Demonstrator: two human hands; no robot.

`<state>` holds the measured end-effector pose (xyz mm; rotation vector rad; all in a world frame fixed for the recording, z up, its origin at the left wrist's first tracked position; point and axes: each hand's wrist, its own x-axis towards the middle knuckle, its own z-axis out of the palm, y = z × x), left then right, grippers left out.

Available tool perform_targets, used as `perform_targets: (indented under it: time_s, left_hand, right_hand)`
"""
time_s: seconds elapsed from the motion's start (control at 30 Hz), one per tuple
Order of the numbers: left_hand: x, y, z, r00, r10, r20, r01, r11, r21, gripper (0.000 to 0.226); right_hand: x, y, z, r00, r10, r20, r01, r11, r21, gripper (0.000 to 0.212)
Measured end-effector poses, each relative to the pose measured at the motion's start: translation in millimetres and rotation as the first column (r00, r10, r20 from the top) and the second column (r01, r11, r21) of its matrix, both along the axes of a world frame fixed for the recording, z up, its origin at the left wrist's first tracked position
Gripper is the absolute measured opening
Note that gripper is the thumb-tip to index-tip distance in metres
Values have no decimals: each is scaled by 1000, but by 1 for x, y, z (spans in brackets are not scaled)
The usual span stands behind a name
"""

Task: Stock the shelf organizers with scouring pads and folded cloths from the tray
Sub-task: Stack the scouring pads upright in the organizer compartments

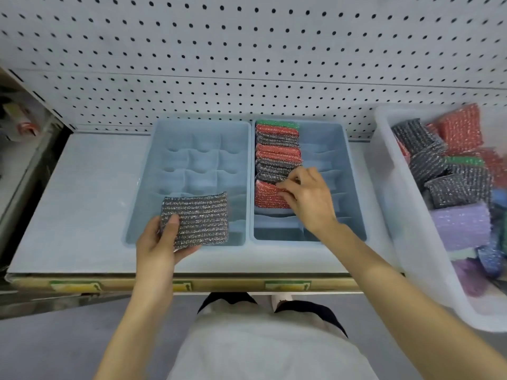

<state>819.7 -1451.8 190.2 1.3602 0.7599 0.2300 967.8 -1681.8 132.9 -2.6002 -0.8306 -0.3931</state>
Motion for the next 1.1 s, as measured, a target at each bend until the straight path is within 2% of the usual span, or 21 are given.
perform_targets:
  time_s: [0.1, 0.17, 0.27, 0.3, 0.33, 0.4, 0.43, 0.53, 0.6, 0.67, 0.73, 0.83, 0.9, 1.0, 1.1]
  left_hand:
    - [-1, 5, 3, 1000, -22, 12, 22, 1000, 3, 17]
    - [-1, 5, 6, 998, -61, 26, 61, 998, -2, 16]
    - [0, -4, 10, 990, -134, 49, 136, 990, -44, 15]
    - [1, -9, 10, 986, -160, 55, 163, 985, -58, 15]
    - [3, -14, 11, 979, -193, 61, 197, 978, -74, 16]
    - [7, -29, 13, 956, -285, 72, 291, 953, -87, 17]
    - [8, -35, 14, 940, -332, 74, 338, 938, -78, 17]
    - [11, -46, 9, 915, -396, 79, 398, 917, -15, 12]
    - [12, -42, 0, 911, -407, 65, 399, 911, 106, 8]
    - [11, -32, -11, 899, -437, -10, 422, 863, 277, 11]
    - [11, -27, -15, 878, -469, -96, 468, 801, 373, 10]
    - [11, -31, -16, 821, -545, -170, 560, 710, 427, 27]
    - [13, -37, -17, 772, -582, -257, 630, 644, 434, 33]
    - [18, -37, -22, 704, -611, -360, 709, 627, 322, 43]
    - [21, -30, -26, 689, -655, -310, 721, 661, 208, 74]
  right_hand:
    - [-1, 0, 7, 995, -37, -94, 38, 999, 5, 26]
    - [-7, -1, 16, 972, -119, -203, 150, 977, 148, 29]
    - [-30, -3, 41, 857, -299, -420, 471, 785, 403, 16]
    - [-41, -1, 52, 822, -271, -501, 514, 732, 447, 11]
    - [-53, 3, 61, 784, -162, -599, 519, 699, 491, 11]
    - [-78, 18, 75, 630, 185, -754, 499, 647, 576, 16]
    - [-87, 24, 76, 585, 276, -763, 474, 647, 597, 20]
    - [-96, 27, 75, 652, 260, -712, 443, 631, 636, 26]
    - [-85, 16, 73, 709, 130, -693, 501, 599, 624, 28]
    - [-67, -1, 70, 726, -19, -688, 578, 559, 595, 27]
    - [-53, -10, 67, 749, -71, -658, 562, 592, 577, 28]
    - [-44, -4, 58, 816, -80, -572, 377, 825, 421, 27]
    - [-41, 4, 51, 870, -85, -486, 244, 931, 273, 22]
    - [-37, 6, 43, 920, -124, -371, 159, 985, 63, 22]
    - [-35, 0, 43, 946, -144, -290, 140, 990, -33, 22]
